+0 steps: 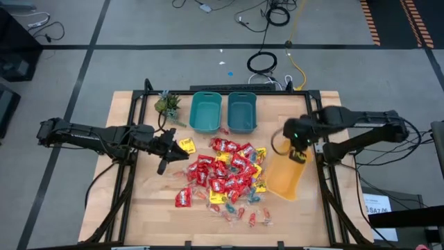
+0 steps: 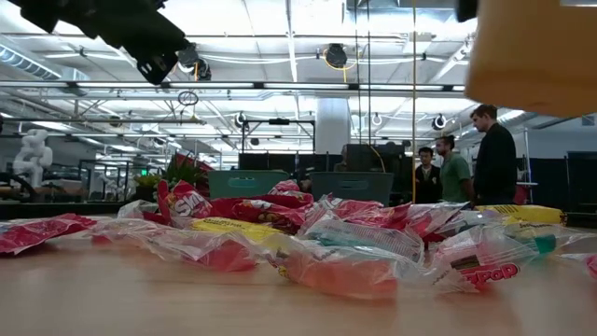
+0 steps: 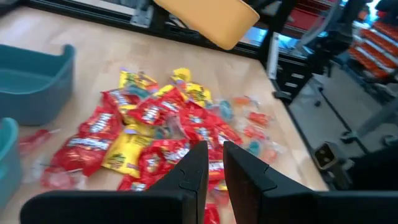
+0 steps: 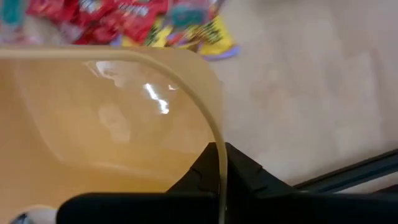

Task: Sort candy
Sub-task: Move the yellow bin to the top right of the table

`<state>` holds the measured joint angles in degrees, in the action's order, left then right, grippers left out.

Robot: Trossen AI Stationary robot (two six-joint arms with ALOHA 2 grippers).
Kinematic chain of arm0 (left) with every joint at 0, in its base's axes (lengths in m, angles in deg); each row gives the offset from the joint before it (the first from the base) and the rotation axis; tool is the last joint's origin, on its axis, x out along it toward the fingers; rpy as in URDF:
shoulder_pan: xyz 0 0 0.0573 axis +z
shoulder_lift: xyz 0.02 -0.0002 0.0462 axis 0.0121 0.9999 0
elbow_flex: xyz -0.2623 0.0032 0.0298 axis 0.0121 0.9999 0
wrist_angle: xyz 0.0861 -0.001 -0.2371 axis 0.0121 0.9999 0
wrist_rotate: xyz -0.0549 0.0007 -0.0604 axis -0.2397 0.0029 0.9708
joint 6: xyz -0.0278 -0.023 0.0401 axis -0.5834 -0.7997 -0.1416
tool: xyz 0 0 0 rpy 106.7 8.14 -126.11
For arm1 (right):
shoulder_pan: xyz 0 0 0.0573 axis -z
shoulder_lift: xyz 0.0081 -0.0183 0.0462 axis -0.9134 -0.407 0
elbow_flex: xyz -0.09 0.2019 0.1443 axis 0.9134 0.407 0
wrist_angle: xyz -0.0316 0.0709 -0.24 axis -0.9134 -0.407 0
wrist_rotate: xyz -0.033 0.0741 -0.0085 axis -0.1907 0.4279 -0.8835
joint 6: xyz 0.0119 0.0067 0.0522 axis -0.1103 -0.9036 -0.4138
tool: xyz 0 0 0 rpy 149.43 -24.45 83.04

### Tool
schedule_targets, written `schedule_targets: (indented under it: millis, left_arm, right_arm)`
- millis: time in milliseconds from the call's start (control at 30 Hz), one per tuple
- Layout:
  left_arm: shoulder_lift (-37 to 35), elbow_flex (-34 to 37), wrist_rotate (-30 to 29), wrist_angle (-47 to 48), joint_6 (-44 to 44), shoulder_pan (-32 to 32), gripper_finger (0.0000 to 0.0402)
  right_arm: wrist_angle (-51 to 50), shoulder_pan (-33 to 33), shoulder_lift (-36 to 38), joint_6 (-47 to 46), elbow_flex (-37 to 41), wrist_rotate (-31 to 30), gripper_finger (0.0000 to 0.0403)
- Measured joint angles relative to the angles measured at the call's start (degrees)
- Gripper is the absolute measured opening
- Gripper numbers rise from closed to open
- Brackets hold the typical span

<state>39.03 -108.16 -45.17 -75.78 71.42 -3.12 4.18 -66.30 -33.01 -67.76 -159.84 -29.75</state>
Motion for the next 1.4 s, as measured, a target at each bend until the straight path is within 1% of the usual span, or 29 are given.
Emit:
schedule_targets:
  millis: [233,367,433,533,633,733,933,1000,1133,1400]
  left_arm:
    - [0.00,0.01,-4.09,-0.02,-0.05,0.00,0.0059]
    - [0.00,0.00,-4.62,-0.02,-0.07,0.00,0.0059]
    - [0.00,0.00,-4.62,-0.02,-0.05,0.00,0.0059]
    - [0.00,0.01,-4.82,-0.02,-0.04,0.00,0.0059]
    - [0.00,0.00,-6.56,-0.02,-0.01,0.00,0.0059]
    - [-0.01,0.00,-10.55,-0.02,-0.06,0.00,0.0059]
    - [0.00,0.01,-23.05,-0.02,-1.58,0.11,0.0059]
    - [-0.02,0.00,-26.57,-0.02,-1.66,0.11,0.0059]
    - [0.00,0.00,-30.50,-0.02,-4.64,0.34,0.0059]
    - [0.00,0.00,-30.98,-0.02,-6.05,2.89,0.0059]
  right_arm:
    - [0.33,15.79,-7.41,19.90,-4.88,0.29,0.0000]
    - [0.26,24.47,-12.33,31.34,-8.26,0.82,0.0000]
    - [0.30,28.91,-14.86,36.11,-10.19,1.96,0.0000]
    - [0.31,35.32,-18.58,42.98,-12.71,1.70,0.0000]
    - [1.07,41.38,-22.61,48.43,-14.30,1.55,0.0000]
    - [1.04,46.75,-26.77,53.78,-15.17,1.53,0.0000]
    - [4.96,55.01,-33.93,62.99,-15.78,1.53,0.0000]
    - [6.18,56.68,-35.93,64.02,-15.79,1.51,0.0000]
    - [6.73,58.96,-39.66,59.97,-17.17,1.73,0.0000]
    - [7.59,59.19,-41.67,57.81,-17.40,1.10,0.0000]
